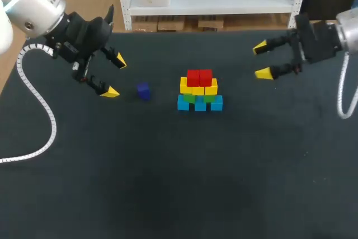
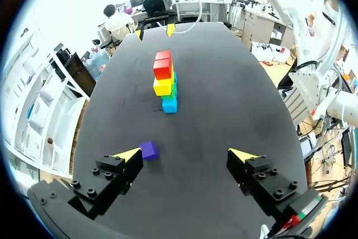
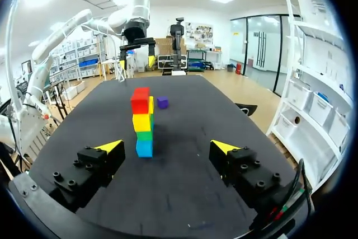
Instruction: Place the blue cubes, place green cubes on the blue cubes, place the yellow cubes on the green cubes, then place the red cubes on the yellow cubes, and place purple cube on the red cubes.
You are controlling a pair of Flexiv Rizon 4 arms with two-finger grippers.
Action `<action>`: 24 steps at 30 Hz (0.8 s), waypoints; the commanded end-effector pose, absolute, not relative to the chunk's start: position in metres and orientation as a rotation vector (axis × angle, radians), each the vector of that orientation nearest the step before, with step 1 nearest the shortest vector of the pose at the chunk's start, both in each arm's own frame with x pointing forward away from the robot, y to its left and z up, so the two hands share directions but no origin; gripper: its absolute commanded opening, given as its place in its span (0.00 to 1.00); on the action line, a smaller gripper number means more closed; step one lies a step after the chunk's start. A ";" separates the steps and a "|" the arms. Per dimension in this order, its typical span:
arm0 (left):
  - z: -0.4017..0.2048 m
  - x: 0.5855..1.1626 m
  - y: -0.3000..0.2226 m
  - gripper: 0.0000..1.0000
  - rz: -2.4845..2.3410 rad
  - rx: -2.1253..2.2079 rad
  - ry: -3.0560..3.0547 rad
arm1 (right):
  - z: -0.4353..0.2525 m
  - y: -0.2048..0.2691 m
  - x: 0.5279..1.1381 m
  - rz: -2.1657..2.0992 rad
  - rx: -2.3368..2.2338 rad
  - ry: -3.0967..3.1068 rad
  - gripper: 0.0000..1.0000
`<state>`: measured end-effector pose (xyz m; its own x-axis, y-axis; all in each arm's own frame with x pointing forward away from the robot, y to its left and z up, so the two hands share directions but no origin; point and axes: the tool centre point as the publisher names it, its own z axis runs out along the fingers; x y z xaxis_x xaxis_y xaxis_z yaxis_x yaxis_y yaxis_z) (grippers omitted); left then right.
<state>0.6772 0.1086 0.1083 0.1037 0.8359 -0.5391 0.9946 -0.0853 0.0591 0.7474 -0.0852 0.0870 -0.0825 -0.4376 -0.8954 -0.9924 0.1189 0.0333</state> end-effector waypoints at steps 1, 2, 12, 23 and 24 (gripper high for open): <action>0.107 0.678 0.109 1.00 -0.523 1.981 1.783 | 0.086 -0.104 0.753 0.948 -1.401 1.607 1.00; 0.107 0.678 0.109 1.00 -0.523 1.981 1.783 | 0.086 -0.107 0.754 0.960 -1.412 1.592 1.00; 0.095 0.689 0.101 1.00 -0.467 1.900 1.840 | 0.086 -0.112 0.754 0.952 -1.468 1.577 1.00; 0.056 0.720 0.078 1.00 -0.344 1.702 1.925 | 0.086 -0.112 0.754 0.952 -1.468 1.577 1.00; 0.052 0.721 0.077 1.00 -0.343 1.700 1.930 | 0.086 -0.112 0.754 0.952 -1.468 1.577 1.00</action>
